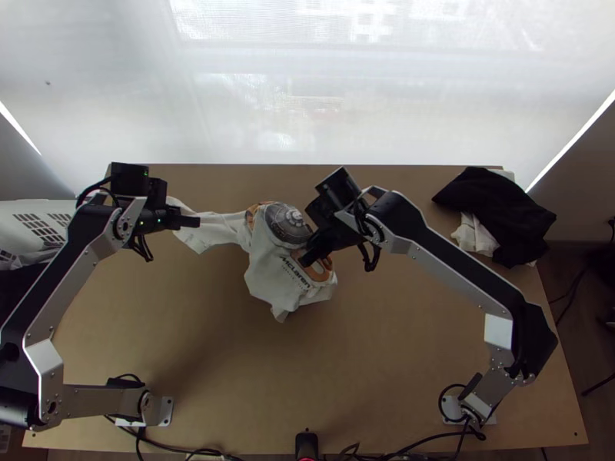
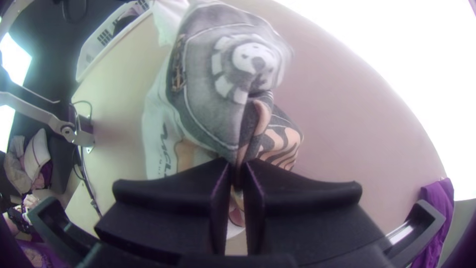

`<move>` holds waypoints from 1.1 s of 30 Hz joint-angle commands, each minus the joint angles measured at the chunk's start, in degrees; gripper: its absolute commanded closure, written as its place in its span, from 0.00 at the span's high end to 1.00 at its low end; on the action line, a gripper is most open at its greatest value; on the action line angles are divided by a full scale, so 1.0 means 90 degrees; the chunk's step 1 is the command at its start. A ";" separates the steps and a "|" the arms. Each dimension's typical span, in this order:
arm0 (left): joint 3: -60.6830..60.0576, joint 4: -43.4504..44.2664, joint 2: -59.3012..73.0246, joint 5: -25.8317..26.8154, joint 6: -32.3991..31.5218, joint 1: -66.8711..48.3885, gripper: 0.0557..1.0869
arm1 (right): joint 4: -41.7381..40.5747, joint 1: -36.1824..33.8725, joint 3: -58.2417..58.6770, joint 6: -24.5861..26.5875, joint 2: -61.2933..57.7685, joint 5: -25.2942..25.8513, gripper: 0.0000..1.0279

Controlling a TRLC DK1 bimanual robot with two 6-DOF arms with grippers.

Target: Fold the t-shirt

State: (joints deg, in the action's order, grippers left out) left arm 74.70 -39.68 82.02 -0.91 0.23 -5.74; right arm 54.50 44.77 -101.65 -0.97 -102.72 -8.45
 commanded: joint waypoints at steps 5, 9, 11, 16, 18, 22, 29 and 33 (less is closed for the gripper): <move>0.1154 -0.0366 -0.0842 0.0003 0.0033 0.0325 0.04 | 0.0204 -0.1059 -0.0610 0.0089 0.0710 0.0245 0.03; 0.1359 -0.0366 -0.1144 0.0003 0.0023 0.0501 0.04 | 0.0175 -0.1371 -0.0435 0.0499 0.1081 0.0470 0.03; 0.1398 -0.0366 -0.1310 -0.0007 0.0033 0.0520 0.04 | 0.0087 -0.1440 -0.0249 0.0782 0.1266 0.0587 0.03; 0.1378 -0.0542 -0.1672 0.0003 0.0082 0.0413 0.04 | -0.0069 -0.1459 0.0415 0.1495 0.1608 0.0646 0.04; 0.1300 -0.0620 -0.1799 0.0023 0.0082 0.0335 0.04 | -0.0118 -0.1449 0.0747 0.1505 0.1657 0.0646 0.15; 0.0939 -0.0640 -0.2014 0.0071 0.0101 0.0198 0.04 | -0.0382 -0.1410 0.1646 0.1495 0.1647 0.0646 0.38; 0.0939 -0.0601 -0.2043 0.0062 0.0316 0.0237 0.04 | -0.0704 -0.1635 0.2593 0.1563 0.1042 0.0900 0.96; 0.0948 -0.0562 -0.1955 0.0062 0.0453 0.0315 0.04 | -0.0704 -0.1596 0.2563 0.1534 0.1071 0.0890 0.96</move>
State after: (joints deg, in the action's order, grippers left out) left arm 83.37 -45.10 64.31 -0.49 2.63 -3.46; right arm 49.08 30.79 -81.97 12.51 -91.64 -0.84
